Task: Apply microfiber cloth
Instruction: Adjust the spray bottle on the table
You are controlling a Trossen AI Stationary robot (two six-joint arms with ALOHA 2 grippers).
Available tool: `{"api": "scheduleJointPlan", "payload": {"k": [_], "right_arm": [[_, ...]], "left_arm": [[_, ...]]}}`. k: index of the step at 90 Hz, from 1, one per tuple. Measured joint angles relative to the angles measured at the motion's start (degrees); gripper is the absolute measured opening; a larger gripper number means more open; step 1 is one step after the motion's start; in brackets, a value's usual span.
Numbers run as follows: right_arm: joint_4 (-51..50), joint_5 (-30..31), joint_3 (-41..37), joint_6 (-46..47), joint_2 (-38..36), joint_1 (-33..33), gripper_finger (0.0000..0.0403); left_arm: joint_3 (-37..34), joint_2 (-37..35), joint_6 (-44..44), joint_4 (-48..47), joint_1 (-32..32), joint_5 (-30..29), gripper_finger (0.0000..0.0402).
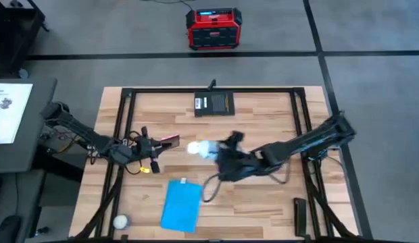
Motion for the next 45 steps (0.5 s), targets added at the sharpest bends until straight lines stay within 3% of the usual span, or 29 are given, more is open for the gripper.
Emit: {"api": "scheduleJointPlan", "payload": {"k": [20,32,45], "right_arm": [[11.0,15.6,-24.1,13.0,-16.5,4.9,0.0282],[25.5,17.2,-39.0,18.1,-20.2,5.2,0.0282],[47.7,17.1,-50.3,15.6,-18.3,3.4,0.0282]], "left_arm": [[0.0,0.0,0.0,-0.2,0.0,-0.3,0.0007],[0.0,0.0,-0.1,-0.3,0.0,-0.3,0.0007],[0.0,0.0,-0.8,-0.3,0.0,-0.3,0.0007]]}}
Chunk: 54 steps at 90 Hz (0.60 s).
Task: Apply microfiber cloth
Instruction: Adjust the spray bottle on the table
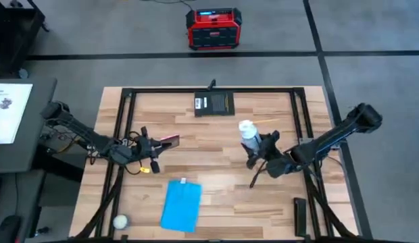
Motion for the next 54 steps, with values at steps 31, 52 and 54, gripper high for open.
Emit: {"api": "scheduleJointPlan", "payload": {"k": [31,52,54], "right_arm": [[39.1,-5.4,-7.6,-9.5,18.3,-5.1,0.0282],[69.8,-15.1,-7.1,-17.6,35.9,-10.1,0.0282],[71.4,-15.9,-7.1,-17.6,37.5,-10.5,0.0282]], "left_arm": [[0.0,0.0,-0.4,-0.3,0.0,-0.7,0.0006],[0.0,0.0,-1.0,-0.9,0.0,-0.7,0.0006],[0.0,0.0,-1.1,-0.9,0.0,-0.7,0.0006]]}}
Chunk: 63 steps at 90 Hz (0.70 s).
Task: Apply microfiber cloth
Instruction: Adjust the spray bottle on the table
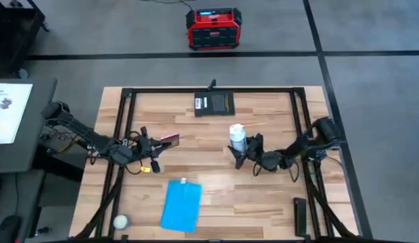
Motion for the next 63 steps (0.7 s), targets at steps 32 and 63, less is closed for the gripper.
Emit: {"api": "scheduleJointPlan", "payload": {"k": [32,63], "right_arm": [[4.1,-3.8,1.7,3.8,9.4,-0.8,0.0282],[1.8,-4.6,1.5,4.7,9.5,3.1,0.0282]], "left_arm": [[0.0,0.1,-2.3,-1.8,0.0,0.0,0.0006],[0.0,0.1,-2.3,-1.8,0.0,0.0,0.0006]]}}
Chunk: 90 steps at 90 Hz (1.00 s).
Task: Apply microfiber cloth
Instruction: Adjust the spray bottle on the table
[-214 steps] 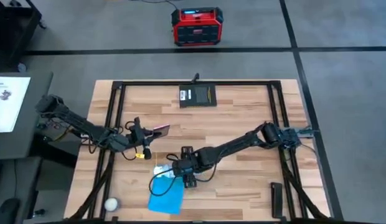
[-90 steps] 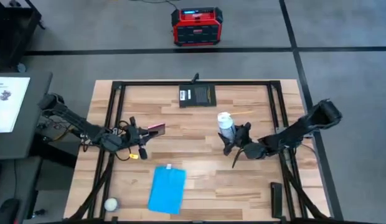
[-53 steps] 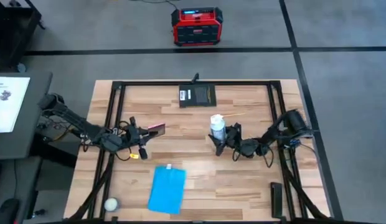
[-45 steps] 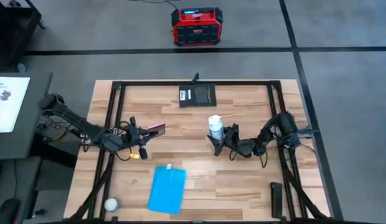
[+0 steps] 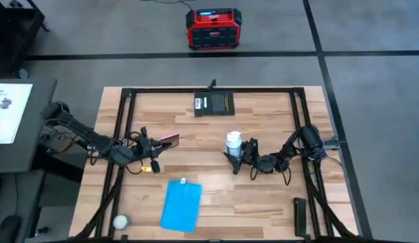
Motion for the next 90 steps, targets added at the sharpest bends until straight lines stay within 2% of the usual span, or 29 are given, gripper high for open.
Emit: {"api": "scheduleJointPlan", "payload": {"k": [26,35,40,50,61,73,90], "right_arm": [[1.0,-0.1,-0.1,0.0,0.1,1.1,0.0284],[-1.4,-1.5,-0.2,1.8,0.8,1.3,0.0360],[-3.1,-1.6,-0.5,4.2,0.9,1.3,0.0379],[-2.4,-0.7,0.0,6.3,0.3,0.9,0.0336],[-2.8,-0.8,0.3,4.6,-0.1,1.0,0.0293],[-3.7,-0.7,-0.1,3.4,-2.3,1.2,0.0295],[-6.9,0.0,-0.7,3.6,-6.5,1.5,0.0343]], "left_arm": [[0.0,0.0,-0.2,-0.3,0.0,0.0,0.0006],[0.0,0.0,-0.2,-0.2,0.0,0.0,0.0006],[0.0,0.0,-0.4,-0.3,0.0,0.0,0.0006],[0.0,0.0,-0.6,-0.3,0.0,0.0,0.0006],[0.0,0.0,-0.6,-0.3,0.0,-0.1,0.0006],[0.0,0.0,-0.6,-0.5,0.0,-0.1,0.0006],[0.0,0.0,-0.6,-0.8,0.0,-0.1,0.0006]]}}
